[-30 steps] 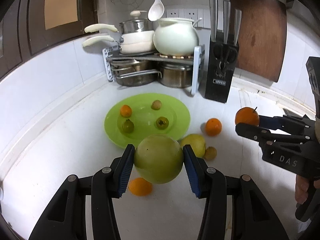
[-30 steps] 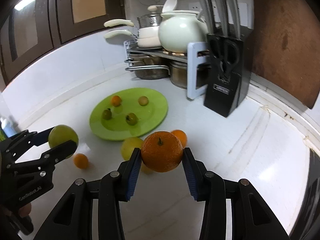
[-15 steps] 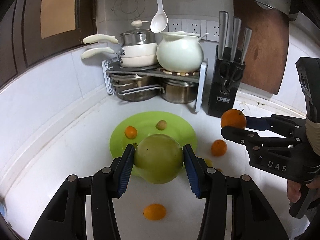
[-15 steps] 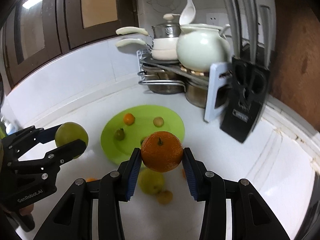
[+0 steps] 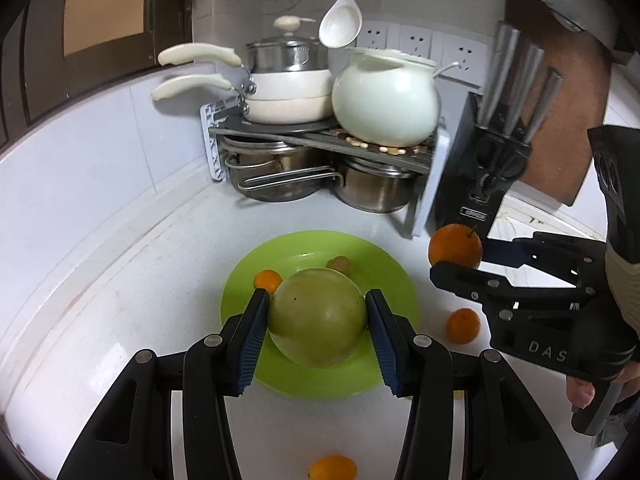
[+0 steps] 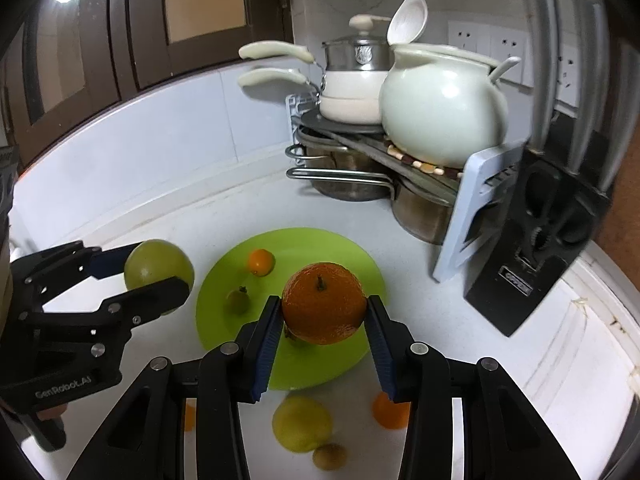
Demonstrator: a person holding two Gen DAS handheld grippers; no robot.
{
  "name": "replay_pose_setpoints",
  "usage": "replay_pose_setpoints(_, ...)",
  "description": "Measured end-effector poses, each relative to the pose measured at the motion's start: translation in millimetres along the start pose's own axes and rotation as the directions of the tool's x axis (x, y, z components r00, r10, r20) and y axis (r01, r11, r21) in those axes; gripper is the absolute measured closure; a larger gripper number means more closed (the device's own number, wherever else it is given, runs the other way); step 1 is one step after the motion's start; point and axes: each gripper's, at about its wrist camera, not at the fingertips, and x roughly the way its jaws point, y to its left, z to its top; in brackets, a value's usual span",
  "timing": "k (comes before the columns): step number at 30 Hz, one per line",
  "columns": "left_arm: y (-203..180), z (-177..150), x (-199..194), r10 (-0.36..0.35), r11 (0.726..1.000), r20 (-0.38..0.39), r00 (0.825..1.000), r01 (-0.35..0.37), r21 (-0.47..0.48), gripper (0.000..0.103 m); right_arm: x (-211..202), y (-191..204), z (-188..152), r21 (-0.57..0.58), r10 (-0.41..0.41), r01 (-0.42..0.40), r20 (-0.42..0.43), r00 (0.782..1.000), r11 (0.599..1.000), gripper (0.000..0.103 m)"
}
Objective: Organize fruits
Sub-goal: 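Carry both held fruits over the green plate and open both tools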
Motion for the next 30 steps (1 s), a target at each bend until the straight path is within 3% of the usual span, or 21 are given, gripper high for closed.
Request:
replay_pose_setpoints(20, 12.8, 14.8, 96.4, -0.013, 1.000, -0.168, 0.986, 0.011, -0.015, 0.054, 94.5, -26.6, 8.2, 0.017, 0.073, -0.071, -0.204, 0.976, 0.997, 0.060)
replay_pose_setpoints(30, 17.6, 9.7, 120.0, -0.014, 1.000, -0.213, 0.977, 0.011, -0.016, 0.054, 121.1, -28.1, 8.5, 0.014, 0.084, -0.083, -0.251, 0.964, 0.996, 0.060)
